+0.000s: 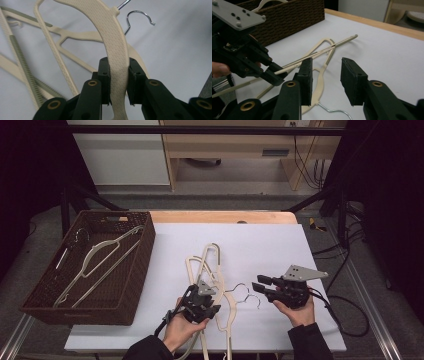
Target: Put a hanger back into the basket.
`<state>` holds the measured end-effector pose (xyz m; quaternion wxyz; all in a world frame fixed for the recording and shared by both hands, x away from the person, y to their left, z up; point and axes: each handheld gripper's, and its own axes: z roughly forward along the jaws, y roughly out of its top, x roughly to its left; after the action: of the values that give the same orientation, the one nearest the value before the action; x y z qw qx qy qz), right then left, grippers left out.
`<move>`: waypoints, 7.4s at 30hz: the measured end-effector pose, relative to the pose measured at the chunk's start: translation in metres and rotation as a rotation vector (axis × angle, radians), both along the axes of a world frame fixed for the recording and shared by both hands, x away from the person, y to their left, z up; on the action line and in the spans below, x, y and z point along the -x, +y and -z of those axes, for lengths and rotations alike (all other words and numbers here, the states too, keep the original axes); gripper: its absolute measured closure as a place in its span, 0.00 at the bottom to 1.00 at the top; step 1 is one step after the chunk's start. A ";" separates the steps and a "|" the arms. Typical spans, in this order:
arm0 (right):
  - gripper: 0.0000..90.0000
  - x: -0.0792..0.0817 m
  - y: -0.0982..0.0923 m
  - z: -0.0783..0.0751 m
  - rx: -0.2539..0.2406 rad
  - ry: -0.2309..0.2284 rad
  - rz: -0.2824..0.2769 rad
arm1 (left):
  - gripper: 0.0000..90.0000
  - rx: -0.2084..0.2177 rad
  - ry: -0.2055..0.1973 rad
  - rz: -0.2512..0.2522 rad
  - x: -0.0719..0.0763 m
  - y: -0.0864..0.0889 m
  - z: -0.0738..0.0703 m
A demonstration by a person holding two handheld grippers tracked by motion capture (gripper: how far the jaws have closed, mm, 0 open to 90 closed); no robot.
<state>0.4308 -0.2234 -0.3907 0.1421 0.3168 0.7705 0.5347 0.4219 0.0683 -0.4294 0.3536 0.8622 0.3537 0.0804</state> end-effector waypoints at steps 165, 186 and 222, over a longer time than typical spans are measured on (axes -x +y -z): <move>0.07 -0.008 -0.031 0.015 0.052 0.022 0.258 | 0.36 0.228 -0.377 -0.325 -0.023 0.275 -0.087; 0.07 -0.006 -0.033 0.020 0.049 0.031 0.248 | 0.08 0.243 -0.346 -0.143 -0.002 0.179 -0.058; 0.43 -0.024 0.001 0.072 0.264 0.131 0.122 | 0.09 0.176 -0.240 -0.007 0.004 0.116 -0.008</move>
<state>0.4545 -0.2221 -0.4629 0.1639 0.3756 0.8210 0.3975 0.4184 0.1839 -0.4217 0.4676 0.8107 0.3173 0.1529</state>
